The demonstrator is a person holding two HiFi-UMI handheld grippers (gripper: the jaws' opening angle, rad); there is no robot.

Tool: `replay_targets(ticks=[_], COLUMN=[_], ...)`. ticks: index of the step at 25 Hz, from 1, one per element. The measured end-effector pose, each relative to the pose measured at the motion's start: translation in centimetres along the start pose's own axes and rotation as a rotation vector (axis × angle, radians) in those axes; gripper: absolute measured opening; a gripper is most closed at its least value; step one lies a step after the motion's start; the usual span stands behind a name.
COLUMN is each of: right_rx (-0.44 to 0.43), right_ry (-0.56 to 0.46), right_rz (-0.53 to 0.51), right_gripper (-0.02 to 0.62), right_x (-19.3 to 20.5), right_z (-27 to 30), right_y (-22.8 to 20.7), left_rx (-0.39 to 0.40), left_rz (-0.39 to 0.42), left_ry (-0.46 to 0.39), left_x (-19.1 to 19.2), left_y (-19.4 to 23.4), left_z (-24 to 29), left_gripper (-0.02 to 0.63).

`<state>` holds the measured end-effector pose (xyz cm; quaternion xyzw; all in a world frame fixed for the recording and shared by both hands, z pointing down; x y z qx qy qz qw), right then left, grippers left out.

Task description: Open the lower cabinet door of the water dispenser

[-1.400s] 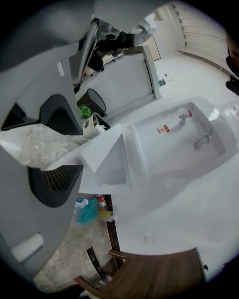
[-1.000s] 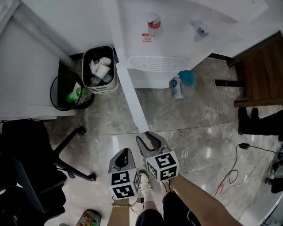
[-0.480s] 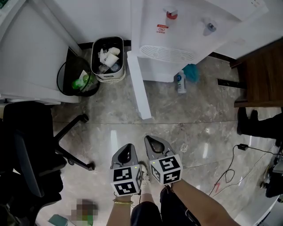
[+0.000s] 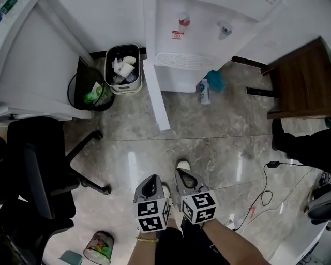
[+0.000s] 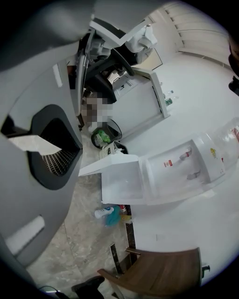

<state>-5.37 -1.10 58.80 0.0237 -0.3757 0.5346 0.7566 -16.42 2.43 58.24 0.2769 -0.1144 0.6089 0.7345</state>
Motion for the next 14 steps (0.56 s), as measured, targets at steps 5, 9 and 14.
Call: replay_targets(ticks=[5, 9, 14], right_rx=[0.003, 0.008, 0.014], right_ry=[0.008, 0.014, 0.025], right_rz=[-0.034, -0.035, -0.033], right_gripper=[-0.002, -0.003, -0.003], right_x=[-0.02, 0.29, 0.66], right_z=[-0.17, -0.38, -0.62], right_y=[-0.27, -0.24, -0.42], left_rx=[0.001, 0.0, 0.004], left_rz=[0.018, 0.025, 0.03], left_ry=[0.002, 0.004, 0.006], left_x=[0.11, 0.18, 0.18], left_y=[-0.23, -0.13, -0.31], left_z=[-0.12, -0.11, 0.01], left_gripper=[0.008, 0.008, 0.008])
Point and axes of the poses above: the fingertips, and each gripper's own axes: z forward along the fingers, y to its left, x out of its underside, the point moved 5 cm from there along -z, backward along the fingers, and after that the axes turned 1 degree about z, right-handed, at the moved point
